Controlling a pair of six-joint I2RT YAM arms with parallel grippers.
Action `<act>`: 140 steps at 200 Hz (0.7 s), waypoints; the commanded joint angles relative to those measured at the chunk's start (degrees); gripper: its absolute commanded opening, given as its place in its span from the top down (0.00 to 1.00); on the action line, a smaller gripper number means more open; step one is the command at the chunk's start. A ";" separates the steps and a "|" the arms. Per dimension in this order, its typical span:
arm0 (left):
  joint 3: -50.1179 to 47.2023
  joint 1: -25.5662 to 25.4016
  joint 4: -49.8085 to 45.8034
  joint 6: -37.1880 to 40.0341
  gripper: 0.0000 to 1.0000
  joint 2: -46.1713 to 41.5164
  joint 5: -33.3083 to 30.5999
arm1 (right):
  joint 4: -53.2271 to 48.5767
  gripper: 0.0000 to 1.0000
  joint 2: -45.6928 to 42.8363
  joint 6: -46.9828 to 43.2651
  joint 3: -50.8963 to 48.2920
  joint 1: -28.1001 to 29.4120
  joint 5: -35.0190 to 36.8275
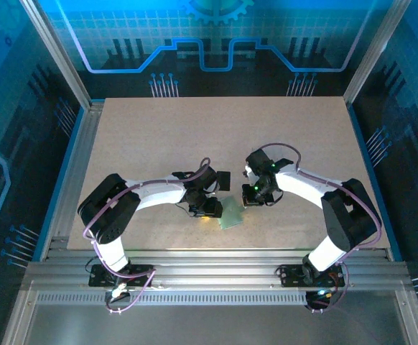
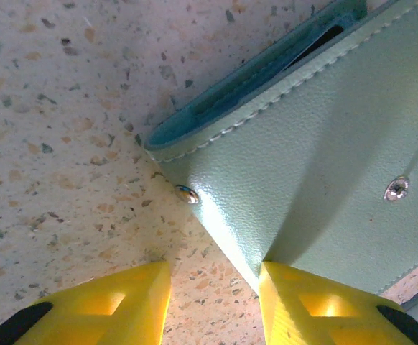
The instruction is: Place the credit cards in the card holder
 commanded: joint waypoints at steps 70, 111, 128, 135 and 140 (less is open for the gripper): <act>0.43 -0.53 0.42 0.50 0.62 4.93 -2.16 | 0.11 1.00 -4.65 -0.85 0.50 1.44 -5.03; 2.44 -1.13 -0.97 0.74 0.63 6.28 -3.17 | -1.26 1.00 -0.76 -1.49 3.63 5.57 -2.93; 2.62 -1.08 -0.69 0.58 0.63 6.37 -2.73 | -0.79 1.00 1.19 -1.47 4.47 6.99 -2.85; 2.66 -1.20 -0.66 0.46 0.63 6.42 -2.67 | -0.52 1.00 1.99 -1.39 4.75 7.44 -2.96; 2.67 -1.18 -0.58 0.50 0.63 6.38 -2.62 | -0.40 1.00 2.59 -1.30 4.93 7.71 -2.91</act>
